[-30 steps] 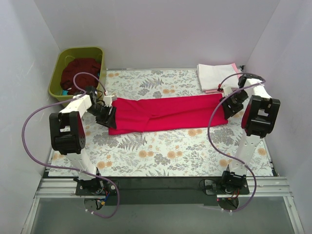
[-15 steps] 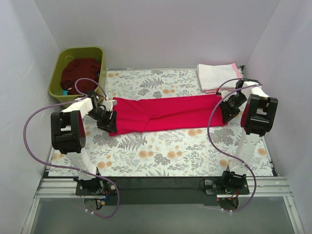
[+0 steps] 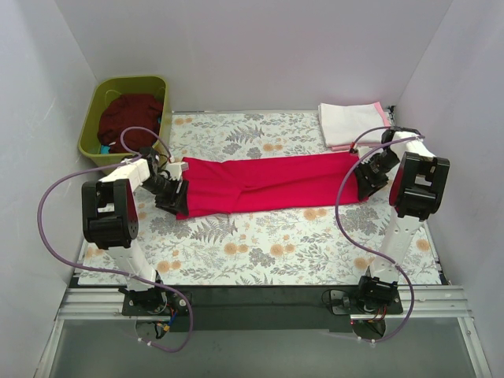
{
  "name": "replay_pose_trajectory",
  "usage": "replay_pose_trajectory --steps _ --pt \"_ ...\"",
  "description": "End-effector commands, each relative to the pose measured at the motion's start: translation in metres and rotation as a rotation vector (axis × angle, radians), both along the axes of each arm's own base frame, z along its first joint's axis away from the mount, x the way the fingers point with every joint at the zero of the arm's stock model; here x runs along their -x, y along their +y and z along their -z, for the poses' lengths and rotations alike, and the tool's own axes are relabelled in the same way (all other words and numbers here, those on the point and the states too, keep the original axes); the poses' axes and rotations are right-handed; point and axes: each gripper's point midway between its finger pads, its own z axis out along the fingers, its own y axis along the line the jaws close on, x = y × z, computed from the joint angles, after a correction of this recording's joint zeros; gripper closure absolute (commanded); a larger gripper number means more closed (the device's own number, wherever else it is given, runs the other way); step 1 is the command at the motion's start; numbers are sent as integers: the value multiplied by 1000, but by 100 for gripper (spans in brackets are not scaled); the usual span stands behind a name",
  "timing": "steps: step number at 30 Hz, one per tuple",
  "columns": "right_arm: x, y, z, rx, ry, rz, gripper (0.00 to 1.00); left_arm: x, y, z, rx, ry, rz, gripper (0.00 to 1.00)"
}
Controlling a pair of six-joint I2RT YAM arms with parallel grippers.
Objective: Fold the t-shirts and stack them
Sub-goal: Fold the tshirt
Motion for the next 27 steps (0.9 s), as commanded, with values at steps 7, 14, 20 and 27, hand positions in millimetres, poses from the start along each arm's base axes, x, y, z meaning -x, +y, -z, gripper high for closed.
replay_pose_trajectory --steps 7,14,20,27 --pt "-15 -7 -24 -4 -75 24 43 -17 8 -19 -36 -88 -14 47" --pt "-17 -6 -22 -9 -67 36 48 -21 3 -21 -8 -90 -28 52" --pt "-22 -6 -24 -12 -80 42 65 -24 1 -24 5 -96 -25 64" --pt "-21 -8 -29 2 -89 39 99 -21 3 -25 -6 -93 -17 90"
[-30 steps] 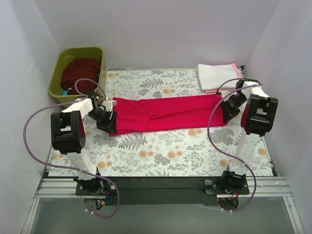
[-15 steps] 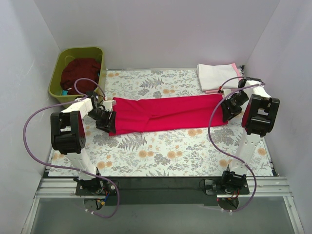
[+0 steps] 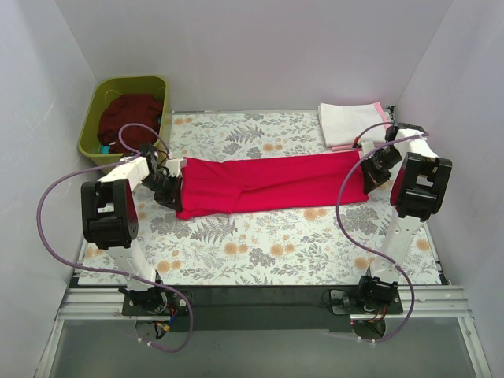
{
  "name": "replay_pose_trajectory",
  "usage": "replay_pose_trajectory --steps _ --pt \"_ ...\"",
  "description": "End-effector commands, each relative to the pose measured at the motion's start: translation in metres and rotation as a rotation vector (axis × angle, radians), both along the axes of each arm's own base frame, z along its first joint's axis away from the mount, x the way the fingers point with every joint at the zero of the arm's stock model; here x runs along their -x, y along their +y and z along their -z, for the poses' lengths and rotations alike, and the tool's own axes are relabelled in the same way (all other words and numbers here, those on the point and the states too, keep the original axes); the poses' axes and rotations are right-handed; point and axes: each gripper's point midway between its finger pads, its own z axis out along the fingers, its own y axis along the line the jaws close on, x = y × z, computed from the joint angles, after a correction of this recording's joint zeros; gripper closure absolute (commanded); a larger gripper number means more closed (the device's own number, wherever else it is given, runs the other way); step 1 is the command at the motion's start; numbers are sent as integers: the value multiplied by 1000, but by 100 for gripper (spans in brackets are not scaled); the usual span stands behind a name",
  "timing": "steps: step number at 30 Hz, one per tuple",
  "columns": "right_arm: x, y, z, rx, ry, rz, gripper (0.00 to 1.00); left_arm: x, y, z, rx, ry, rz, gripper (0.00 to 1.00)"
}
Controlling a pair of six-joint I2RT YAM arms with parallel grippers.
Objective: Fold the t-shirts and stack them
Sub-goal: Fold the tshirt
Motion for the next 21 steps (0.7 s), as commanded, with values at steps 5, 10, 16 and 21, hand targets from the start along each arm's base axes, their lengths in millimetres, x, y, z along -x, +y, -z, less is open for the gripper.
replay_pose_trajectory --steps 5,10,16,21 --pt "-7 -7 -25 21 -67 1 99 -13 5 -26 -8 -92 4 100" --pt "3 -20 -30 50 -71 -5 99 -7 12 -34 -12 -92 5 100" --pt "22 -17 -14 23 -11 -7 99 4 11 -29 0 -71 11 100" --pt "35 -17 -5 27 10 -17 99 12 8 -21 16 -48 14 100"
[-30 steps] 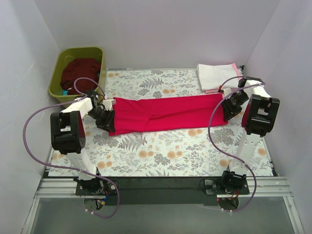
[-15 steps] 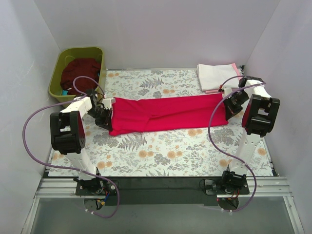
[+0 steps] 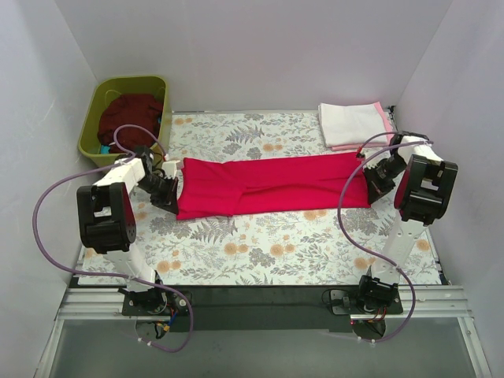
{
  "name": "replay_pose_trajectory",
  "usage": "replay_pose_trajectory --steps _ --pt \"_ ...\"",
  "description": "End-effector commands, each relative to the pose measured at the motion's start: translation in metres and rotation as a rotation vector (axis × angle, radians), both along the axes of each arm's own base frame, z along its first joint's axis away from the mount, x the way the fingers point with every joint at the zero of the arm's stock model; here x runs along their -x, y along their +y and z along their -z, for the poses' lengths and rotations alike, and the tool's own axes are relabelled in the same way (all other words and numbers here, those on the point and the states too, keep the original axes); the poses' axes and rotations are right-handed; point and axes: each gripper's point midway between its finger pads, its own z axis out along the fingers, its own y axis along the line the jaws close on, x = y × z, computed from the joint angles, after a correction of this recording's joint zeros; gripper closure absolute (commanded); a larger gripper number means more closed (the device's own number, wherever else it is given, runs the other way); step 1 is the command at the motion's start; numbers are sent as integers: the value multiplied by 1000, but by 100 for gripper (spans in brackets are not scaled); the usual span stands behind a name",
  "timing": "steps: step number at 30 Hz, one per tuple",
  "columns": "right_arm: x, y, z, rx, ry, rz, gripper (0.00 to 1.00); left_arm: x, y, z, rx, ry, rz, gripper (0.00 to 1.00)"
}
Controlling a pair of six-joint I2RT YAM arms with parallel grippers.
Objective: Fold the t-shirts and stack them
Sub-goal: Fold the tshirt
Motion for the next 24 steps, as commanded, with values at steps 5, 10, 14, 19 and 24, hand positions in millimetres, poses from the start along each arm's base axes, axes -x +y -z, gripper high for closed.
replay_pose_trajectory --steps 5,10,14,19,24 --pt "2 -8 -7 30 -36 -9 99 5 -2 -7 17 -38 16 100" --pt "1 -14 -3 54 -25 -4 99 12 2 -1 -10 -24 22 100" --pt "12 -18 -5 76 -17 -14 99 22 4 0 -20 -17 24 100" --pt "24 -18 -8 82 -14 -22 99 28 6 -3 -29 -23 29 100" --pt "24 -16 -16 71 -31 -18 79 23 2 -11 -2 -27 23 91"
